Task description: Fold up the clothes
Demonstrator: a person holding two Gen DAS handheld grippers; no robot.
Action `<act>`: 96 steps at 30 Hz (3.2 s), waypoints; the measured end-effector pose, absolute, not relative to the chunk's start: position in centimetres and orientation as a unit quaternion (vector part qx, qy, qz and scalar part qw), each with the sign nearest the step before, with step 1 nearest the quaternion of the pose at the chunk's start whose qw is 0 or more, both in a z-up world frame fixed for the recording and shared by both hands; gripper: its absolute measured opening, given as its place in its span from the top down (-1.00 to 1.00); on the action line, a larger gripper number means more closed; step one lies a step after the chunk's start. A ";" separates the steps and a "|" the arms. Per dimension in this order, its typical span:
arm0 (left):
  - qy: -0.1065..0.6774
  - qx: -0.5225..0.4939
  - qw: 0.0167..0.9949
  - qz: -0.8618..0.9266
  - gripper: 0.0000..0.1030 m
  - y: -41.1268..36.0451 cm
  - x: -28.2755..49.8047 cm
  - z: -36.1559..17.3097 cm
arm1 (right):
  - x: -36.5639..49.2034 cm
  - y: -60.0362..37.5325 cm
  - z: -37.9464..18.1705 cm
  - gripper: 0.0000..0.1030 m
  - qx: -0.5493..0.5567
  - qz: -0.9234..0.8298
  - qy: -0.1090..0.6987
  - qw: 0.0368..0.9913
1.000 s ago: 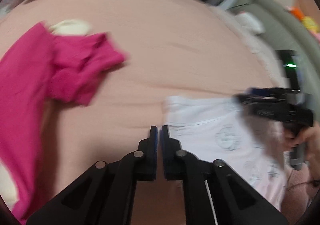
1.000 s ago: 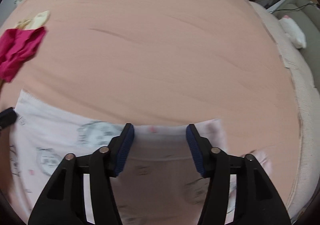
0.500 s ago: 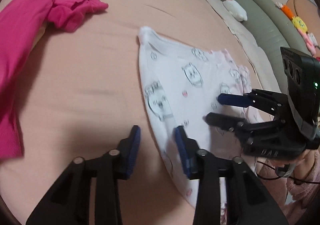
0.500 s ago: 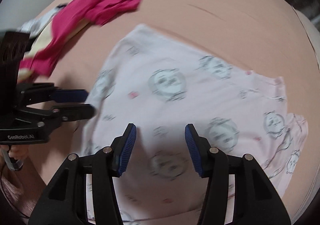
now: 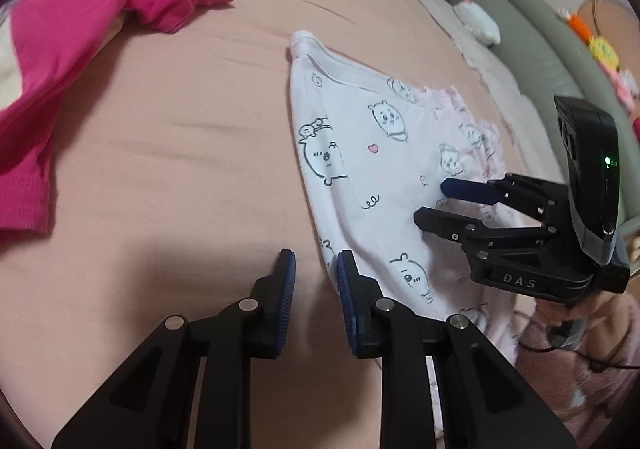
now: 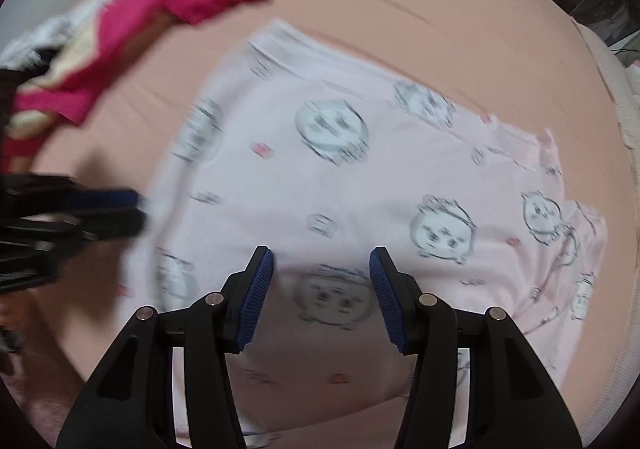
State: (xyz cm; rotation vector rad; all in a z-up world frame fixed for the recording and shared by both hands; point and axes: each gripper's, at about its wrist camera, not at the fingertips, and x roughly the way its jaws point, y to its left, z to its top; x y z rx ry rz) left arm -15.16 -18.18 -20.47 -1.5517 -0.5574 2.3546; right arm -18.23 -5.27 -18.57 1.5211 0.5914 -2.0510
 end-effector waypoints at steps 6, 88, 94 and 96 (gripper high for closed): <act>-0.173 -0.526 0.145 0.820 0.72 -16.9 -15.6 -20.2 | -18.2 -5.8 -18.0 -0.02 0.550 -0.764 0.197 0.273; 0.120 -0.498 0.286 0.810 0.12 18.1 -13.9 -14.7 | -11.1 33.7 -17.0 -0.13 0.592 -0.799 -0.096 0.045; 0.136 -0.508 0.272 0.806 0.17 20.4 -14.8 -16.7 | -11.7 35.3 -17.8 -0.13 0.602 -0.788 -0.114 0.059; 0.114 -0.503 0.258 0.817 0.85 19.7 -15.3 -16.7 | -12.0 35.3 -17.9 -0.15 0.604 -0.787 -0.111 0.062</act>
